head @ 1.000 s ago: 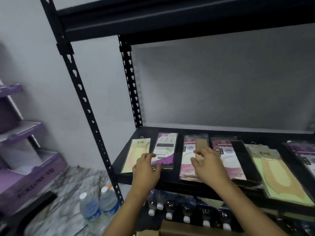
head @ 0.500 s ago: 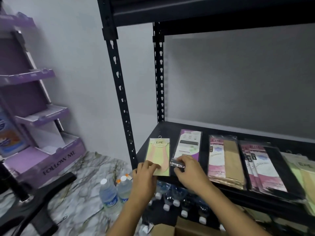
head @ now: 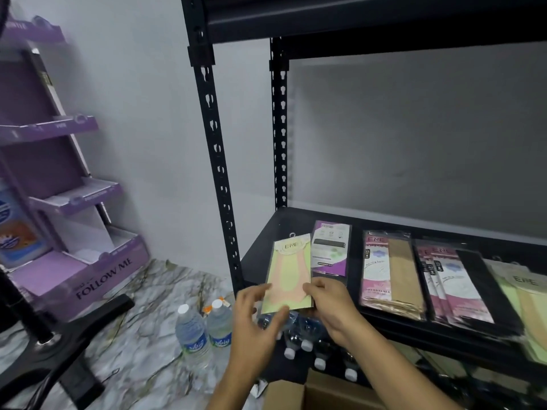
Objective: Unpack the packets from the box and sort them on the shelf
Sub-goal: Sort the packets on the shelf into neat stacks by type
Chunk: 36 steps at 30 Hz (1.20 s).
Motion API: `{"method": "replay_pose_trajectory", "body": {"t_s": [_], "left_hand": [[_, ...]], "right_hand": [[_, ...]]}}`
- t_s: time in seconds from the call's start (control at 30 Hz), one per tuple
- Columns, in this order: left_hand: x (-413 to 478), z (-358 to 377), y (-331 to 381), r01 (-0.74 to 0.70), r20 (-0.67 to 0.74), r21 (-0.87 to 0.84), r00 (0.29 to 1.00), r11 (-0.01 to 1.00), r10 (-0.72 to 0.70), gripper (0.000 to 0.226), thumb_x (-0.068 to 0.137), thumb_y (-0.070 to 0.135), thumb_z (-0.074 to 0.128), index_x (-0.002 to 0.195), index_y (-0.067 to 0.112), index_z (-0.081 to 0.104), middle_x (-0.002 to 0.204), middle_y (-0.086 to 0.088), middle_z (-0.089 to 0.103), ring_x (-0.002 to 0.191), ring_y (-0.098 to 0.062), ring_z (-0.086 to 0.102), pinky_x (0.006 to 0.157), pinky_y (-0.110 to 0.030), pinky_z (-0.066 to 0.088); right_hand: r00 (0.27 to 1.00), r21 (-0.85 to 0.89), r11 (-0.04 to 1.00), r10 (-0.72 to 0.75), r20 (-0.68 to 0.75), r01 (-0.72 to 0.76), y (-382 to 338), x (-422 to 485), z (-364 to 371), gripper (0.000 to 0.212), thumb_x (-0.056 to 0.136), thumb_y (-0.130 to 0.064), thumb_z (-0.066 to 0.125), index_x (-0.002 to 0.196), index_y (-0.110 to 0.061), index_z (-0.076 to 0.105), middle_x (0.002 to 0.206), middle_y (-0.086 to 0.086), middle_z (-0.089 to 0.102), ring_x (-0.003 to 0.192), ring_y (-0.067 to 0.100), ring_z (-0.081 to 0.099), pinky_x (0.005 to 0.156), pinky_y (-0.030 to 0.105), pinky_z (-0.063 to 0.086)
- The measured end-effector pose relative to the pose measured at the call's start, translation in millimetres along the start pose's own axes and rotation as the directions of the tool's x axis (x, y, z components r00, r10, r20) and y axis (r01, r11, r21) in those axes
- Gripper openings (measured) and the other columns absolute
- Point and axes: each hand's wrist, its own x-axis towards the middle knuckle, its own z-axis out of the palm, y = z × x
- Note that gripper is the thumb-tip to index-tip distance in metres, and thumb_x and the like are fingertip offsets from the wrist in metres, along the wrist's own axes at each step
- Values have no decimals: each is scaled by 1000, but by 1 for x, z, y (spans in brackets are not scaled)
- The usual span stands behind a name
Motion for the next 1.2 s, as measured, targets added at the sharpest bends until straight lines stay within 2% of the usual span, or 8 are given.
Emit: {"method": "replay_pose_trajectory", "body": {"t_s": [0.1, 0.17, 0.27, 0.43, 0.63, 0.9, 1.07, 1.2], "left_hand": [[11, 4, 14, 329, 14, -248, 942, 911, -336, 33, 91, 26, 65, 122, 28, 53, 112, 1, 61, 103, -15, 62, 81, -26, 54], [17, 8, 22, 412, 104, -320, 910, 853, -401, 28, 92, 21, 64, 119, 23, 58, 108, 0, 68, 96, -18, 69, 83, -40, 58], [20, 13, 38, 367, 130, -355, 930, 860, -343, 19, 91, 14, 66, 107, 24, 64, 98, 3, 74, 87, -12, 72, 79, -35, 59], [19, 28, 59, 303, 157, -345, 952, 888, -263, 24, 86, 12, 71, 109, 18, 66, 96, 1, 74, 88, -17, 70, 76, -27, 58], [15, 72, 95, 237, 219, -224, 957, 945, -189, 34, 81, 22, 76, 113, 22, 63, 96, 1, 71, 85, -18, 70, 78, -37, 59], [-7, 161, 153, 84, 359, -76, 932, 994, -52, 37, 84, 24, 72, 114, 28, 52, 85, 9, 57, 68, -3, 57, 55, -11, 45], [-26, 224, 179, -47, 439, 92, 898, 995, 1, 41, 83, 38, 70, 118, 21, 55, 100, 7, 58, 92, -12, 58, 78, -30, 53], [-39, 269, 195, -196, 495, 291, 868, 936, 28, 41, 80, 51, 63, 109, 23, 63, 105, 4, 63, 107, -20, 51, 93, -42, 42]], "right_hand": [[997, -23, 997, -70, 12, 71, 0, -9, -10, 13, 91, -10, 55, 90, -10, 68, 92, 9, 73, 88, 25, 70, 86, 46, 56], [994, -30, 994, -109, 28, 110, -1, -16, -16, 13, 92, -11, 56, 93, -14, 68, 96, 6, 73, 89, 21, 70, 85, 40, 56], [982, -48, 981, -188, -12, 188, -6, -27, -27, 14, 92, -13, 56, 93, -18, 68, 94, 2, 73, 86, 17, 69, 77, 30, 57], [941, -157, 944, -310, -134, 289, -14, -36, -55, 17, 91, -10, 58, 92, -25, 66, 87, -5, 69, 82, 8, 64, 66, 13, 49], [876, -236, 918, -380, -297, 318, -19, -47, -111, 19, 88, -12, 62, 105, -20, 64, 87, -3, 65, 79, 8, 61, 65, 15, 47], [768, -330, 905, -407, -494, 268, -16, -70, -210, 17, 87, -12, 61, 103, -16, 66, 84, -2, 66, 78, 10, 62, 65, 17, 46], [708, -353, 919, -367, -604, 175, -7, -84, -277, 20, 87, -10, 60, 105, -11, 68, 86, 0, 67, 78, 13, 62, 65, 25, 49], [671, -355, 930, -325, -667, 97, 2, -93, -321, 23, 86, -10, 60, 108, -8, 68, 90, 3, 65, 83, 19, 61, 72, 27, 46]]}}
